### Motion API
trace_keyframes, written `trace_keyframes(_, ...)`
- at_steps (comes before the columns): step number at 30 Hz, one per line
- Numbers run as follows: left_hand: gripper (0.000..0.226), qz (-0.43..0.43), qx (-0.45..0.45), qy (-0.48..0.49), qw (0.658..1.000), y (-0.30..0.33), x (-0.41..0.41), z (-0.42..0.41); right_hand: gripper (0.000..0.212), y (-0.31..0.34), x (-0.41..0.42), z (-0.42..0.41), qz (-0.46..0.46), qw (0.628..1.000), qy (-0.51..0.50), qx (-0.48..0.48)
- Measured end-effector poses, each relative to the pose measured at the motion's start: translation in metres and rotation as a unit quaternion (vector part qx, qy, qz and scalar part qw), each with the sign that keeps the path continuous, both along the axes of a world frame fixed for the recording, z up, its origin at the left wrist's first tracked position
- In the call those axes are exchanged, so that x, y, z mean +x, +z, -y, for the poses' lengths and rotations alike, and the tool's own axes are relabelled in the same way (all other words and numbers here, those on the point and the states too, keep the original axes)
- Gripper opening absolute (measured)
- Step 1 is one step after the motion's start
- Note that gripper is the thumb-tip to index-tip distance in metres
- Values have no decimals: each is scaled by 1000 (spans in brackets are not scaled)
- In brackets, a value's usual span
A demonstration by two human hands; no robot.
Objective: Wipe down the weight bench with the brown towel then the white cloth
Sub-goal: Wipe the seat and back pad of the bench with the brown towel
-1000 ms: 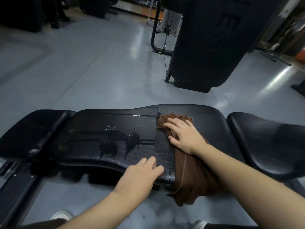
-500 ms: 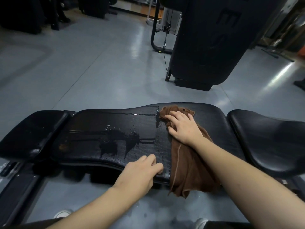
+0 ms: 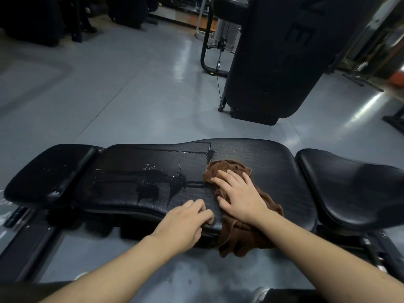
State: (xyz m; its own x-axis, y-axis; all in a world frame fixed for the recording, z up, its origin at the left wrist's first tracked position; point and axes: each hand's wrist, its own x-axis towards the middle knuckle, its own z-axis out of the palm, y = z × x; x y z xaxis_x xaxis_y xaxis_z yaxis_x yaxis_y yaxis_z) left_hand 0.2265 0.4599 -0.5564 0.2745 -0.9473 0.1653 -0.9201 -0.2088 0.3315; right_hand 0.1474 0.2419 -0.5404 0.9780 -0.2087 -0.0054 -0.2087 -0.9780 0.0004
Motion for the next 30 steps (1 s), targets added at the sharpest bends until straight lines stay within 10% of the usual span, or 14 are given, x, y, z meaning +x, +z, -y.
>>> trace_keyframes(30, 23, -18, -51, 91, 994, -23, 55, -56, 67, -4, 93, 36, 12, 999, -37, 0)
